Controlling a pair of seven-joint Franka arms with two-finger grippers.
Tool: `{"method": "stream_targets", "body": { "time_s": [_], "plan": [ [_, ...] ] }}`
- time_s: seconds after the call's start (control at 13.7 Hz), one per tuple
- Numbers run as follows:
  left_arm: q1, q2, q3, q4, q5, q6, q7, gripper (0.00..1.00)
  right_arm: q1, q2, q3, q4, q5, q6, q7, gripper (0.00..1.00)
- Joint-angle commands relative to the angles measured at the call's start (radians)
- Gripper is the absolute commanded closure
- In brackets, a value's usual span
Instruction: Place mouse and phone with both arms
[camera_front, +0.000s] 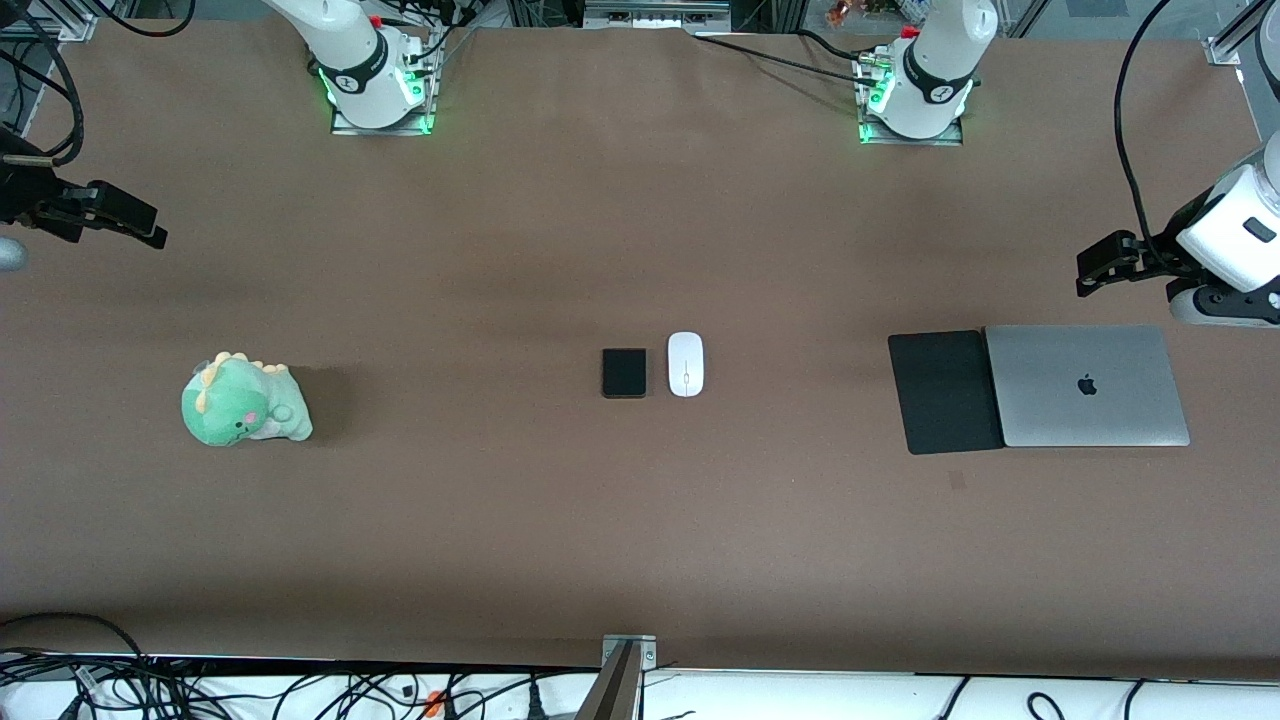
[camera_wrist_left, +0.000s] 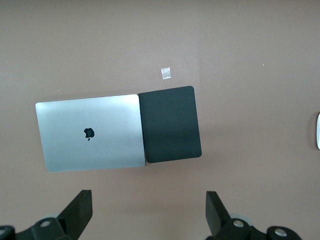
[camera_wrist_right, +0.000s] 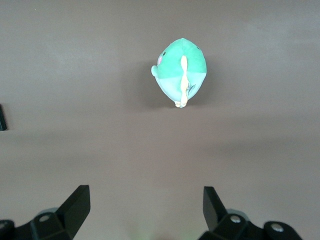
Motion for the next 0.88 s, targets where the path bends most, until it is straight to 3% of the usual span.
{"method": "stream_targets", "body": {
  "time_s": [0.0,0.8],
  "plan": [
    [0.006,0.008,0.003,0.025,-0.029,-0.021,0.027,0.0,0.002,0.001,0.001,0.01,0.0,-0.013,0.003,0.0],
    [0.006,0.008,0.011,0.023,-0.047,-0.021,0.027,0.0,0.002,0.001,0.001,0.005,0.0,-0.013,-0.009,0.0]
  ]
}}
